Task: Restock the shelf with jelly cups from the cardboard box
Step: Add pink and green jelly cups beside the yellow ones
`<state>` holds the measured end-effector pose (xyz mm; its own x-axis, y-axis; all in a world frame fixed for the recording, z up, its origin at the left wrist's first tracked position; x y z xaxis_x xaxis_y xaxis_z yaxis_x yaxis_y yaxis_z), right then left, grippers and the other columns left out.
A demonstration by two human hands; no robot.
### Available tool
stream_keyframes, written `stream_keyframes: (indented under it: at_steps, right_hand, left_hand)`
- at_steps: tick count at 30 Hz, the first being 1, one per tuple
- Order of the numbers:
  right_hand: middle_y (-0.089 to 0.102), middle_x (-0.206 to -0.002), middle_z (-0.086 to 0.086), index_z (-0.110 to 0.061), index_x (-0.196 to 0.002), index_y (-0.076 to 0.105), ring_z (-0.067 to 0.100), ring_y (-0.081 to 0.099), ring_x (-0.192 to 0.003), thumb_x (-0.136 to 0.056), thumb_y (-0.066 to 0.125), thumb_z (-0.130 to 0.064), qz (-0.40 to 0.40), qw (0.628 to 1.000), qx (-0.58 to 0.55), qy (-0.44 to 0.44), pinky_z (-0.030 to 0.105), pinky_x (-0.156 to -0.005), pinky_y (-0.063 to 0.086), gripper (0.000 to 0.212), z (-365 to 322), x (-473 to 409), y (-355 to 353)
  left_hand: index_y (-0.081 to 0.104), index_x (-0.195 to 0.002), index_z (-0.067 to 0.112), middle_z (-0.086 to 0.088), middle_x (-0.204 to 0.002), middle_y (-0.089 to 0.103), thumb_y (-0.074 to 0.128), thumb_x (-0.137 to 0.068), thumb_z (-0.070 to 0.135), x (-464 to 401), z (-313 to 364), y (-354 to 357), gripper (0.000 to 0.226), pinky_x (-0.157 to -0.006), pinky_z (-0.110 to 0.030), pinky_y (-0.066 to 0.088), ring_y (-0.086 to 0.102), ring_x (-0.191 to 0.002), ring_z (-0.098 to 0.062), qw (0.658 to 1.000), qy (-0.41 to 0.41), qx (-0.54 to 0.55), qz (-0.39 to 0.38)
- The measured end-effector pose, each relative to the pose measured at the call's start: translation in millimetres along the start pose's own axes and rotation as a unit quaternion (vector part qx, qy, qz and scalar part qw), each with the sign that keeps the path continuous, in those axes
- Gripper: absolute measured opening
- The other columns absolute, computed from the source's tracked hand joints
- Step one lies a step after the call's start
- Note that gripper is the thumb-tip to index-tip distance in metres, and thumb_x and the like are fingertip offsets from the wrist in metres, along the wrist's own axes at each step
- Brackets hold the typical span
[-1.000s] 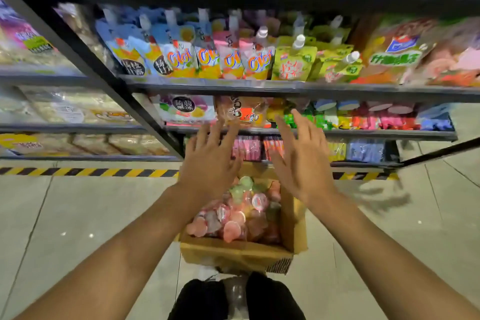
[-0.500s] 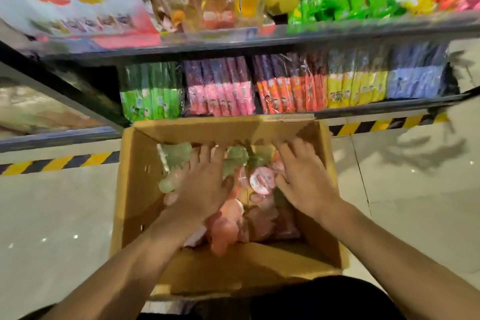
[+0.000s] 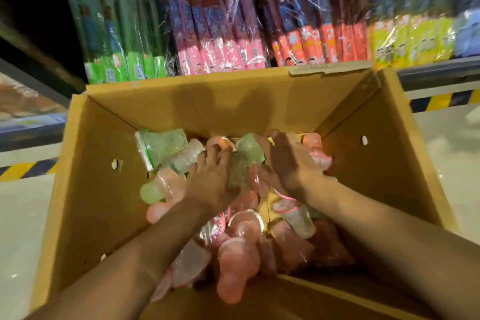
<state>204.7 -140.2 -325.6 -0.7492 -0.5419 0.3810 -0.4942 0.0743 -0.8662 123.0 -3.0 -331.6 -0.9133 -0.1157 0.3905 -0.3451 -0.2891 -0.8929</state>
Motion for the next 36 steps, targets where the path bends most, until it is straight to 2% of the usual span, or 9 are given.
stream_keyframes:
  at_steps: [4, 7, 11, 14, 16, 21, 25, 30, 36]
  right_hand:
    - [0.031, -0.143, 0.008, -0.021, -0.152, 0.03, 0.033, 0.042, -0.122, -0.095, 0.059, -0.033, 0.053, 0.995, 0.075, -0.037, 0.041, -0.094, 0.047, 0.065, -20.1, -9.9, -7.2]
    - [0.035, -0.142, 0.005, -0.024, -0.151, 0.031, 0.03, 0.043, -0.119, -0.094, 0.058, -0.021, 0.066, 0.995, 0.064, -0.039, 0.041, -0.093, 0.047, 0.063, -22.2, -23.9, -6.2]
    - [0.048, -0.108, 0.002, -0.025, -0.122, 0.045, 0.034, 0.056, -0.097, -0.089, 0.065, -0.018, 0.086, 0.994, -0.065, 0.016, 0.038, -0.08, 0.044, 0.039, -10.2, -29.6, -8.9]
    - [0.042, -0.099, -0.001, -0.02, -0.116, 0.046, 0.032, 0.056, -0.095, -0.087, 0.067, -0.012, 0.081, 0.996, -0.034, 0.022, 0.035, -0.075, 0.034, 0.037, -9.1, -28.9, -6.3]
    - [0.043, -0.101, -0.001, -0.021, -0.116, 0.049, 0.027, 0.052, -0.094, -0.089, 0.063, -0.01, 0.086, 0.996, -0.004, 0.009, 0.035, -0.075, 0.034, 0.032, -13.2, -28.7, -4.8]
    - [0.053, -0.114, -0.001, -0.021, -0.118, 0.056, 0.023, 0.046, -0.108, -0.089, 0.066, -0.012, 0.105, 0.985, 0.132, -0.043, 0.034, -0.076, 0.038, 0.032, -25.2, -34.1, 0.3]
    - [0.056, -0.112, 0.0, -0.021, -0.117, 0.056, 0.023, 0.046, -0.104, -0.088, 0.065, -0.006, 0.108, 0.985, 0.128, -0.049, 0.035, -0.08, 0.04, 0.034, -27.5, -37.0, -1.2]
    - [0.057, -0.113, 0.005, -0.015, -0.115, 0.056, 0.027, 0.046, -0.105, -0.091, 0.064, -0.021, 0.098, 0.986, 0.127, -0.047, 0.036, -0.086, 0.037, 0.026, -18.1, -31.1, -8.4]
    - [0.057, -0.125, 0.007, -0.017, -0.136, 0.053, 0.03, 0.05, -0.113, -0.089, 0.071, -0.026, 0.092, 0.995, 0.023, -0.019, 0.039, -0.095, 0.038, 0.052, -15.7, 2.7, -44.1]
  left_hand:
    - [0.003, -0.158, 0.023, -0.008, -0.151, 0.019, 0.059, -0.075, 0.079, -0.1, 0.8, 6.6, 0.115, -0.109, -0.041, 0.03, 0.027, -0.134, -0.028, 0.999, 0.024, -0.029, 0.028]
    - [0.001, -0.158, 0.02, -0.008, -0.153, 0.019, 0.062, -0.077, 0.071, -2.1, -1.1, 8.1, 0.114, -0.109, -0.039, 0.028, 0.027, -0.134, -0.028, 0.997, 0.024, -0.051, 0.053]
    - [0.016, -0.155, 0.02, -0.008, -0.149, 0.024, 0.068, -0.074, 0.067, -5.8, -3.0, 8.9, 0.107, -0.106, -0.04, 0.029, 0.029, -0.13, -0.029, 0.997, 0.033, -0.028, 0.069]
    - [0.025, -0.151, 0.023, -0.006, -0.143, 0.028, 0.069, -0.071, 0.068, -5.4, -3.9, 9.0, 0.102, -0.103, -0.039, 0.032, 0.032, -0.125, -0.027, 0.996, 0.037, -0.004, 0.078]
    - [0.028, -0.149, 0.024, -0.005, -0.141, 0.03, 0.069, -0.071, 0.067, -3.8, -3.7, 7.5, 0.098, -0.102, -0.039, 0.033, 0.033, -0.123, -0.027, 0.996, 0.038, -0.003, 0.086]
    - [0.035, -0.144, 0.021, -0.004, -0.137, 0.035, 0.064, -0.069, 0.07, -1.6, -0.3, 6.5, 0.094, -0.103, -0.04, 0.033, 0.036, -0.121, -0.025, 0.994, 0.037, -0.011, 0.1]
    - [0.04, -0.139, 0.02, -0.002, -0.13, 0.038, 0.063, -0.067, 0.071, -0.2, 1.0, 6.1, 0.092, -0.099, -0.038, 0.034, 0.037, -0.117, -0.025, 0.993, 0.035, -0.009, 0.11]
    - [0.05, -0.13, 0.014, -0.005, -0.119, 0.045, 0.063, -0.063, 0.08, 5.0, 7.1, 0.1, 0.095, -0.092, -0.038, 0.039, 0.041, -0.105, -0.024, 0.99, 0.053, -0.032, 0.129]
    - [0.046, -0.138, 0.009, -0.007, -0.125, 0.045, 0.069, -0.066, 0.076, 35.8, 17.4, -43.6, 0.101, -0.092, -0.038, 0.042, 0.044, -0.109, -0.026, 0.987, 0.077, 0.0, 0.143]
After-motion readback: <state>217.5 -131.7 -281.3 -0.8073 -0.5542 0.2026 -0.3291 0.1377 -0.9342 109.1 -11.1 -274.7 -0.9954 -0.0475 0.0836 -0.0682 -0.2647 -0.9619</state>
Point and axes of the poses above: each hand's wrist, its own x-axis away from the middle knuckle, its own y-axis out of the palm, z = x × y, the point moved 8 cm from there along -x, towards the middle knuckle
